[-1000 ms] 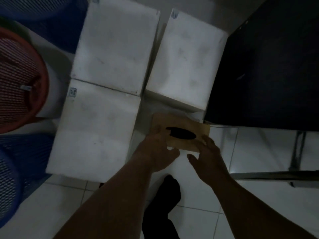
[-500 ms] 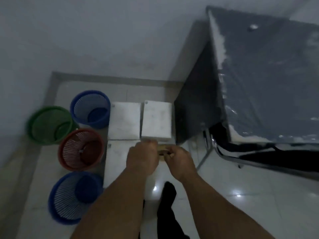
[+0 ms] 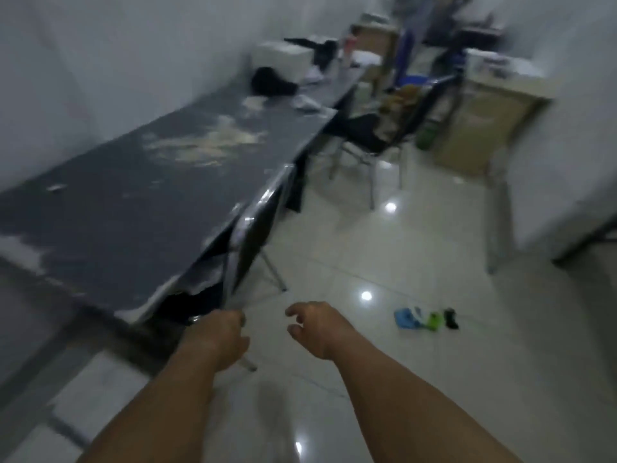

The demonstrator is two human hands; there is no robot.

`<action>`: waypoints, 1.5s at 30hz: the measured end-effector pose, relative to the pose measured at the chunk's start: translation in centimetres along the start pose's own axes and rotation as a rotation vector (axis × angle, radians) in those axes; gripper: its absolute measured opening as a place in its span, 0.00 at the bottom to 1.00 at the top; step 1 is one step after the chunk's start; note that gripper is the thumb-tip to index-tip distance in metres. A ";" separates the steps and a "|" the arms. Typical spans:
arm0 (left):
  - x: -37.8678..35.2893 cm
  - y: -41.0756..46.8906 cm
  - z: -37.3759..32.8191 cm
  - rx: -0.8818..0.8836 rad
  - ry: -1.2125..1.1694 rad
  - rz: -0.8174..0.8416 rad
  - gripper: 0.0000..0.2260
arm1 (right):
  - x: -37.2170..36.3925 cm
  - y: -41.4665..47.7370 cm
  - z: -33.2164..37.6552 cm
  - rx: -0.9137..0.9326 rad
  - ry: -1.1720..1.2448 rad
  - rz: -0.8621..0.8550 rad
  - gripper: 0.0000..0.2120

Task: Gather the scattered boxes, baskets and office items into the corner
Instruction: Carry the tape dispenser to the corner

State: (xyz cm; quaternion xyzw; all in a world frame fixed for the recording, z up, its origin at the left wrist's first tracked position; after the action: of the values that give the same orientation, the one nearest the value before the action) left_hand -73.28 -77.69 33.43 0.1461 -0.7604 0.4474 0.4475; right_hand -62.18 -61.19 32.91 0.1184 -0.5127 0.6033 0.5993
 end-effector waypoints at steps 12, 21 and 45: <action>-6.5 6.6 -42.0 -0.553 0.210 0.130 0.20 | 10.1 -18.6 -34.3 -0.563 0.220 -0.177 0.19; -7.5 14.0 -49.8 -0.476 0.361 0.209 0.20 | 13.5 -16.2 -43.8 -0.563 0.316 -0.141 0.19; -12.4 58.4 -65.5 -0.671 0.769 0.291 0.15 | 16.2 19.3 -72.1 -0.766 0.677 0.118 0.21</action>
State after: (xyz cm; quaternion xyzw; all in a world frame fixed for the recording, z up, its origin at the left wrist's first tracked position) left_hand -66.66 5.75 4.32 -0.2868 -0.6552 0.2580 0.6495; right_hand -48.59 8.04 3.79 -0.3409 -0.4801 0.4095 0.6969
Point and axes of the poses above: each hand's wrist, its own y-axis towards the middle knuckle, its own x-axis out of the back of the hand, z = x × y, the point moved 1 cm from there along y, towards the middle knuckle, and after that the axes turned 5 degrees about z, right-handed, at the moved point
